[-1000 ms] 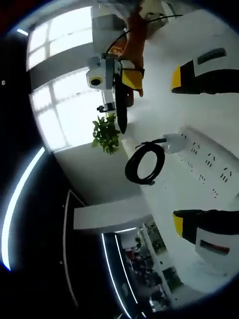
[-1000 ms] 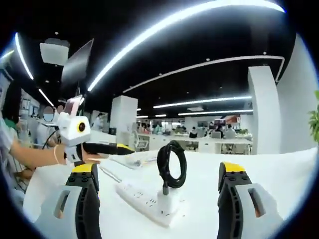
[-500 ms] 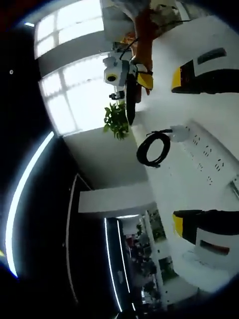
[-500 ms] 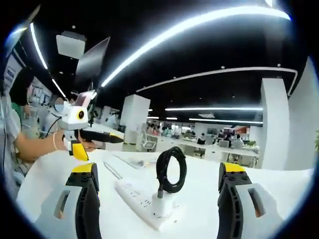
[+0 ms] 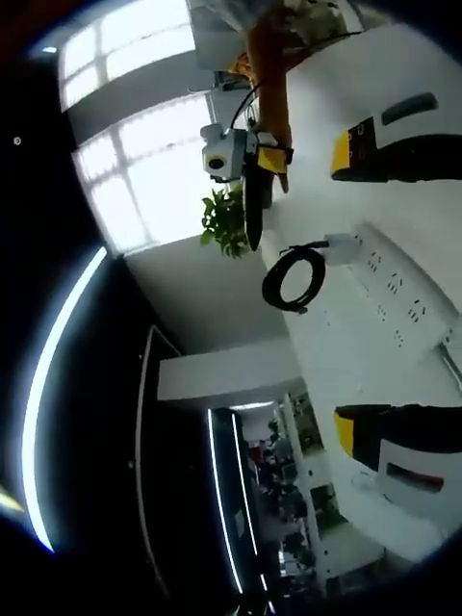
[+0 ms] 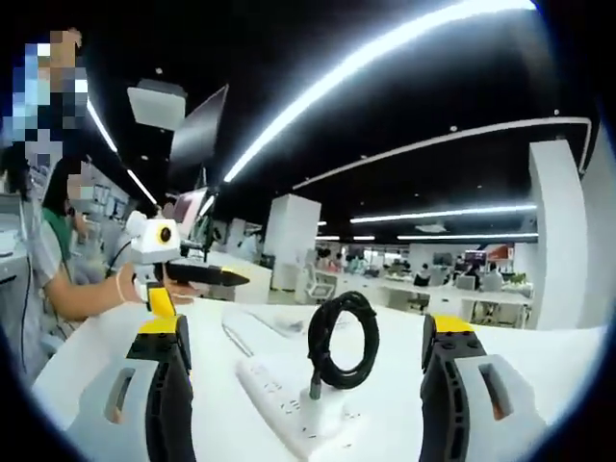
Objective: Straighten the power strip on the desk, plug the charger into it
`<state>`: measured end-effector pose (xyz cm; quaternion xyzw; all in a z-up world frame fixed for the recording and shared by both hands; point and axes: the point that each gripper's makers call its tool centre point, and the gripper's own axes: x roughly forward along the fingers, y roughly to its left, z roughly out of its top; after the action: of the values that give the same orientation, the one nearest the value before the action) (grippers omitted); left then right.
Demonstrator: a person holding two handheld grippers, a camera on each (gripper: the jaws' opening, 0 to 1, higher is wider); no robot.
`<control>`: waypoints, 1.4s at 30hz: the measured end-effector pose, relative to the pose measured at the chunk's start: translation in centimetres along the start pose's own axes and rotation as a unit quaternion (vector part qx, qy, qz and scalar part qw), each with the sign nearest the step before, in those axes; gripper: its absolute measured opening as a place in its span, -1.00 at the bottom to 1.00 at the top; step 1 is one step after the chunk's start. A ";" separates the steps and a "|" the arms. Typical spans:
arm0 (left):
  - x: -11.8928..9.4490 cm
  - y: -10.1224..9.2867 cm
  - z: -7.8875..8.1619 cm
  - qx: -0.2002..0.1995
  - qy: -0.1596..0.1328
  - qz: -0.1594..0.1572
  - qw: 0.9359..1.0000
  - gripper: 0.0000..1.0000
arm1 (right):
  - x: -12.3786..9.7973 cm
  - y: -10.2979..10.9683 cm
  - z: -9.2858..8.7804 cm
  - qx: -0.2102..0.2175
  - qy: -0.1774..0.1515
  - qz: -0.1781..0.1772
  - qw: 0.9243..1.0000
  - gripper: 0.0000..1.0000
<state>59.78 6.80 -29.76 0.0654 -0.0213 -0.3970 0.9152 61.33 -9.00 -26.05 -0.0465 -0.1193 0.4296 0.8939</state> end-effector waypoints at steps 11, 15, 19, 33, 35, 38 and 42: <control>-0.4 1.8 -2.2 0.012 0.022 0.039 0.999 0.94 | 0.5 -1.1 -1.3 -0.011 0.029 -0.004 1.000 1.00; -0.5 1.9 -2.9 0.012 0.036 0.038 0.999 0.94 | 0.7 -1.7 -2.0 -0.002 0.034 -0.003 0.999 0.99; -0.6 1.7 -3.0 -0.002 0.033 0.033 0.999 0.94 | 1.1 -2.4 -3.1 0.010 0.048 0.001 0.999 0.98; -0.9 2.0 -3.4 -0.017 0.034 0.035 0.999 0.94 | 2.5 -1.1 -6.7 0.021 0.102 0.069 0.992 0.91; -0.9 1.9 -3.6 -0.008 0.040 0.041 0.998 0.94 | 2.7 -1.0 -7.1 0.022 0.103 0.071 0.992 0.93; -1.1 2.1 -3.9 0.008 0.044 0.053 0.998 0.94 | 2.9 -0.6 -7.6 0.030 0.104 0.078 0.991 0.91; -1.2 2.1 -3.5 0.002 0.035 0.053 0.998 0.95 | 2.9 -0.6 -8.1 0.028 0.112 0.086 0.990 0.83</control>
<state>60.78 9.42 -32.96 0.0799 0.0066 -0.3450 0.9352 65.61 -6.93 -33.28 -0.0792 -0.0017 0.5003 0.8622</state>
